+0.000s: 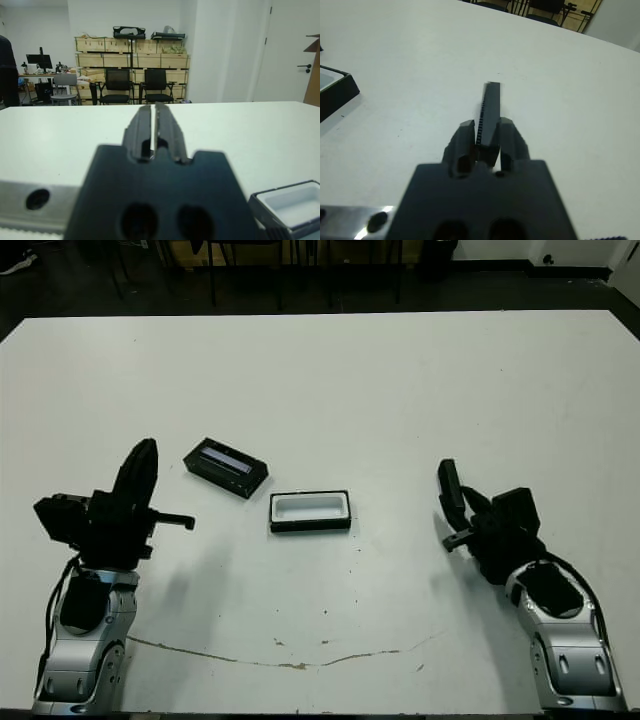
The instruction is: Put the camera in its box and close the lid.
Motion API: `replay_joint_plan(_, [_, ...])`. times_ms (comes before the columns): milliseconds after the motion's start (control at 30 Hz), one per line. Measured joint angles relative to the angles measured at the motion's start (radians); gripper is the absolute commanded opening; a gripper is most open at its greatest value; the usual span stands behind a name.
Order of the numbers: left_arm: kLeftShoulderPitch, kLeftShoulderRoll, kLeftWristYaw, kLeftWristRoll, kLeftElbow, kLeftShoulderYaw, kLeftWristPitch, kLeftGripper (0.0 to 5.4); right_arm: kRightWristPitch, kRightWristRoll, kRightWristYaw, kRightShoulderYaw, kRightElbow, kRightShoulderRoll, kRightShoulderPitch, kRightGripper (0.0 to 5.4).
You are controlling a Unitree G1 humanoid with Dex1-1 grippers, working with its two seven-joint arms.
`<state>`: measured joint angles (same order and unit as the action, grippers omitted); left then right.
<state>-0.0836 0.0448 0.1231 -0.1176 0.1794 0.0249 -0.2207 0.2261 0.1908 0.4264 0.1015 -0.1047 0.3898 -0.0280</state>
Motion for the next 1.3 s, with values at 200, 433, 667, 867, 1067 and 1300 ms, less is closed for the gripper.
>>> replay_joint_plan(200, [0.0,0.0,0.0,0.007,0.0,0.001,-0.001,0.0,0.053,0.016,0.019,0.001,-0.024,0.011,0.004,0.0])
replay_joint_plan(433, [0.0,0.0,0.001,0.0,0.003,0.002,0.003,0.0,0.08,0.029,0.019,0.008,-0.033,0.015,0.005,0.0])
replay_joint_plan(667, [0.0,-0.002,0.0,-0.002,0.005,0.002,0.008,0.0,0.006,0.021,-0.023,0.01,-0.022,-0.026,-0.014,0.0])
replay_joint_plan(867, [0.0,-0.002,-0.002,0.0,0.008,0.002,0.01,0.0,-0.152,0.014,-0.026,0.017,-0.038,-0.05,-0.022,0.0])
replay_joint_plan(1067, [0.0,-0.003,-0.011,0.003,0.019,0.0,0.023,0.0,-0.232,-0.048,-0.037,0.011,-0.168,-0.042,-0.012,0.0])
replay_joint_plan(1300, [-0.001,-0.004,-0.016,0.008,0.026,-0.002,0.026,0.0,-0.471,-0.233,-0.035,-0.031,-0.21,0.018,0.035,0.0])
